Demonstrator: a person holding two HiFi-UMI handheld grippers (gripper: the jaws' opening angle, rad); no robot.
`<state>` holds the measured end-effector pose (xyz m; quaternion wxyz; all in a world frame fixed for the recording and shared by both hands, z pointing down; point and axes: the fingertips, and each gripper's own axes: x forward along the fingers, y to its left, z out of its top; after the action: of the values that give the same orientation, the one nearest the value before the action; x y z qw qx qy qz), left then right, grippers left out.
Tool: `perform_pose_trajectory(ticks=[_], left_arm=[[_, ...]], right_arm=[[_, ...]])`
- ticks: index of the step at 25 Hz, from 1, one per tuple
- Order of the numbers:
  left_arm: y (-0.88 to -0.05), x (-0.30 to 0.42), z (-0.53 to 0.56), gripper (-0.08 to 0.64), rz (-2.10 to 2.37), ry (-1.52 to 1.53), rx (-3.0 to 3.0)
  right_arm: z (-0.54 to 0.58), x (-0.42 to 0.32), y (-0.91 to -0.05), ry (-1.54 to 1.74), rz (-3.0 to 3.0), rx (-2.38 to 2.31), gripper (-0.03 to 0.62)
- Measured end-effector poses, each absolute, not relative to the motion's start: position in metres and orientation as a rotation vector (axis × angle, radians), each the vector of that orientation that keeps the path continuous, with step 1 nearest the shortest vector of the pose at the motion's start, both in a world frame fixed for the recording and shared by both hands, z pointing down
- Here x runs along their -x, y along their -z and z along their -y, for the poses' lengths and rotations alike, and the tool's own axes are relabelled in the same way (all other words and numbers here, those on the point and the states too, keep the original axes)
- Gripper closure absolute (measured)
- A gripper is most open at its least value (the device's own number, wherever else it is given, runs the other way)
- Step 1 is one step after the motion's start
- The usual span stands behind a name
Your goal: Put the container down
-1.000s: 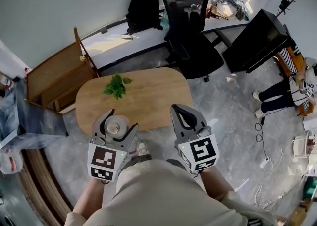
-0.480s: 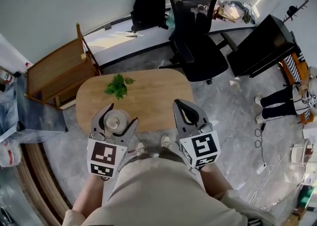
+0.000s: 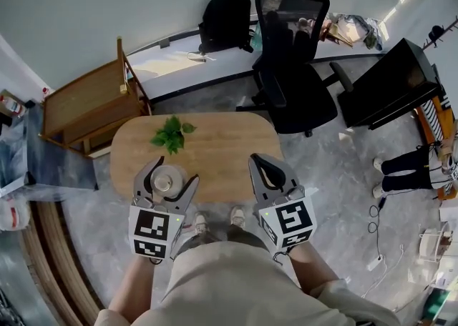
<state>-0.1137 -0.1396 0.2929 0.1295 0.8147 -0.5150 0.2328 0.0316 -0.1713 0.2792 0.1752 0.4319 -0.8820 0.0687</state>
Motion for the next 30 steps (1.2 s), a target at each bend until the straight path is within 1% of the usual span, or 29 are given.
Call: perform_pose_trajectory(ticks=[15, 21, 30], left_arm=[[-0.347, 0.097, 0.283, 0.225, 1.56, -0.622, -2.403], [-0.399, 0.102, 0.325, 0.225, 1.555, -0.59, -2.39], [-0.496, 0.105, 0.378, 0.225, 1.585, -0.52, -2.365]], right_arm=[[0.286, -0.028, -0.321, -0.129, 2.522, -1.19, 0.595], [0.328, -0.008, -0.365, -0.16, 2.518, -1.225, 0.596], [0.374, 0.006, -0.46, -0.163, 2.476, -1.197, 0.596]])
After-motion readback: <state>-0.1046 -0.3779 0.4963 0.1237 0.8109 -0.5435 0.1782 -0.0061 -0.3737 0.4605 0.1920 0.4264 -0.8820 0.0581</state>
